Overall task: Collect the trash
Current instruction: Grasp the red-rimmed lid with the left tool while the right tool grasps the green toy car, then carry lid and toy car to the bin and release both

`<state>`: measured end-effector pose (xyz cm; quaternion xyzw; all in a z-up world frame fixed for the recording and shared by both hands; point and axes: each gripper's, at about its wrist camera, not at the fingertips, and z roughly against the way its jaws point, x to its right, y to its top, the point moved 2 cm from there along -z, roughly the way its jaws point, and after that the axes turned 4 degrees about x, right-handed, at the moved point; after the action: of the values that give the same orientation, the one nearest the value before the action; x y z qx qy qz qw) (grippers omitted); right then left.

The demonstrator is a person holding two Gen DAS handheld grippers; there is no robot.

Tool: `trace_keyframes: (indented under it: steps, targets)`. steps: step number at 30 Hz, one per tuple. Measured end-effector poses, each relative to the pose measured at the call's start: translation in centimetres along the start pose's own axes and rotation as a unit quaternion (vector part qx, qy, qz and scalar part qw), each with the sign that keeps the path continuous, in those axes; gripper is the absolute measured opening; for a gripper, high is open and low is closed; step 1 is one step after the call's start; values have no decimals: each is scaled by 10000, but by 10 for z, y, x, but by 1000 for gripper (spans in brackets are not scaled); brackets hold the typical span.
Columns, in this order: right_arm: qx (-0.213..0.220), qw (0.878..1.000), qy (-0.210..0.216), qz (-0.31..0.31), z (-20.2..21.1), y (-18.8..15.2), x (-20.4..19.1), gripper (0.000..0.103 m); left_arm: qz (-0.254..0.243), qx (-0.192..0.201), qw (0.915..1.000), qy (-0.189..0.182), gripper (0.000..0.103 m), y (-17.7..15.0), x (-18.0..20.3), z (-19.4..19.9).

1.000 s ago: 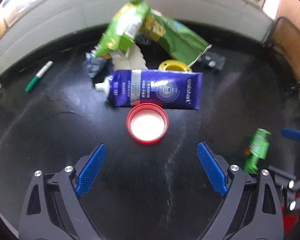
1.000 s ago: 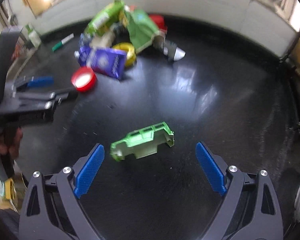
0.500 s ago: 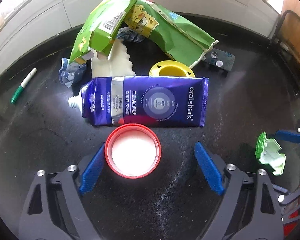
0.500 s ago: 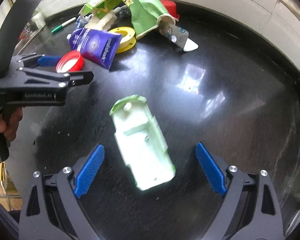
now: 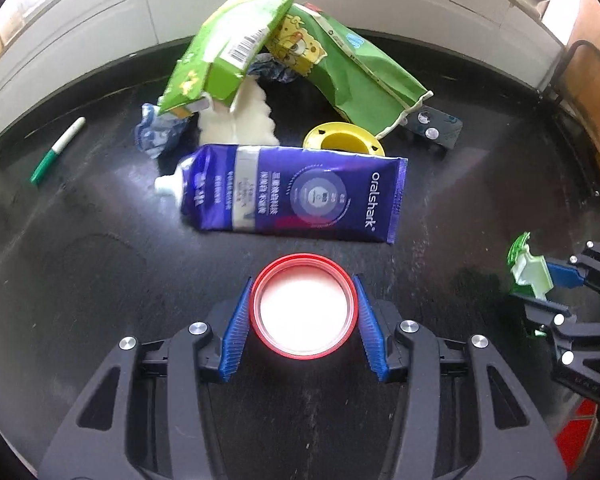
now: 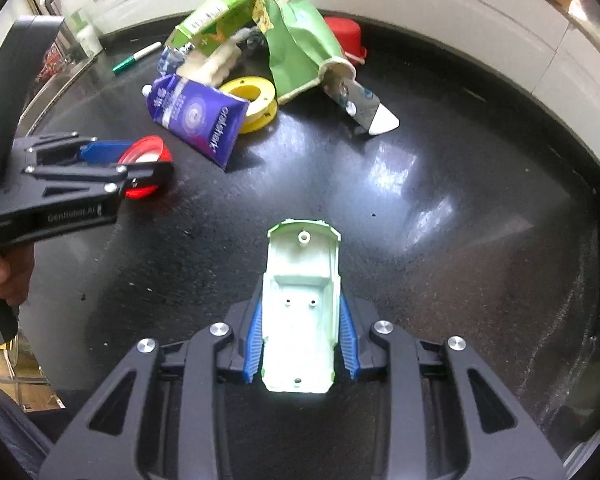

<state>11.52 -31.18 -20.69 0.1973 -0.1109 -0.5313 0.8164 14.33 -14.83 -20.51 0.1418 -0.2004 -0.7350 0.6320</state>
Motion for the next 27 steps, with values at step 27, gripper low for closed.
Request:
trace_keyframes:
  steps: [27]
  targets:
    - [316, 9524, 1847, 2405, 51, 50, -346, 32, 2477, 561, 9519, 1717, 49, -221, -228, 238]
